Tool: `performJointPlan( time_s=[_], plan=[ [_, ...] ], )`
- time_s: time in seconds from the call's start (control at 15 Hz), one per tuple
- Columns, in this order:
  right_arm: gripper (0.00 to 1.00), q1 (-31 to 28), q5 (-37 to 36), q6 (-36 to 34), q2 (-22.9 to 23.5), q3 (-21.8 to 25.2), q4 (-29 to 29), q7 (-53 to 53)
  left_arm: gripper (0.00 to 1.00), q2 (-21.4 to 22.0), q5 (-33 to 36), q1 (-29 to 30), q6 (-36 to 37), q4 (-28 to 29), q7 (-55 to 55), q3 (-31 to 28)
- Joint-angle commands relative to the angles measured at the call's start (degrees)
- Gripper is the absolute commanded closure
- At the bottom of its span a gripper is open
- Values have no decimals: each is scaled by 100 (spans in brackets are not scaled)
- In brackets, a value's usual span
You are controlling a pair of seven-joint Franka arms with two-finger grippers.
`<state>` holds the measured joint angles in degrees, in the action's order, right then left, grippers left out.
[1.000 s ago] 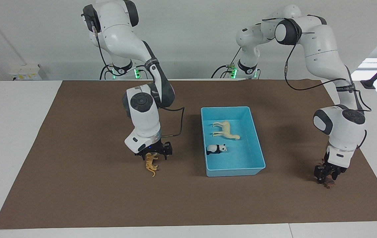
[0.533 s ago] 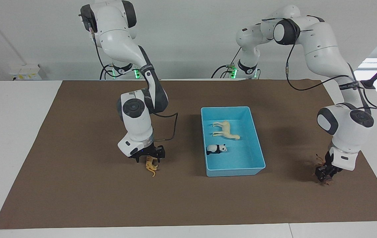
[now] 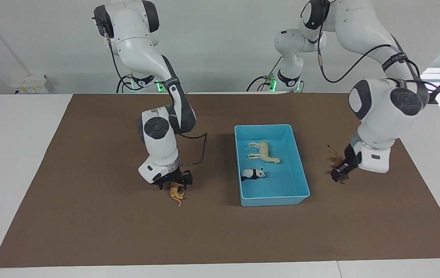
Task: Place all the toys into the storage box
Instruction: 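Carry the brown horse into the box and open the left gripper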
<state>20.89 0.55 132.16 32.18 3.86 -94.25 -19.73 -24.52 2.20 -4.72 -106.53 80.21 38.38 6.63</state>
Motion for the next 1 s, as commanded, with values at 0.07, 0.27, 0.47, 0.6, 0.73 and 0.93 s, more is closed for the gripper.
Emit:
performJointPlan(
  time_s=[0.07, 0.27, 0.47, 0.6, 0.73, 0.93],
  plan=[
    [0, -14, -19, 249, -62, -61, -199, 101, 100, 683, -115, -792, -1217, 1905, 960, -136],
    [41, -23, -19, 301, -54, -61, -207, 101, 100, 1001, -115, -1276, -1467, 2613, 1258, -136],
    [100, -14, -19, 328, -62, -61, -269, 92, 0, 1019, -115, -1312, -1309, 2579, 1286, -136],
    [100, -14, -19, 450, -62, -61, -295, 101, 0, 1212, -97, -1234, -1108, 2517, 1199, -162],
    [100, -6, -19, 539, -62, -61, -366, 109, 0, 1388, -71, -963, -783, 2368, 875, -197],
    [100, -6, -72, 329, -89, -61, -226, 109, 0, 1634, -80, -497, -63, 2114, -379, -197]
  ],
)
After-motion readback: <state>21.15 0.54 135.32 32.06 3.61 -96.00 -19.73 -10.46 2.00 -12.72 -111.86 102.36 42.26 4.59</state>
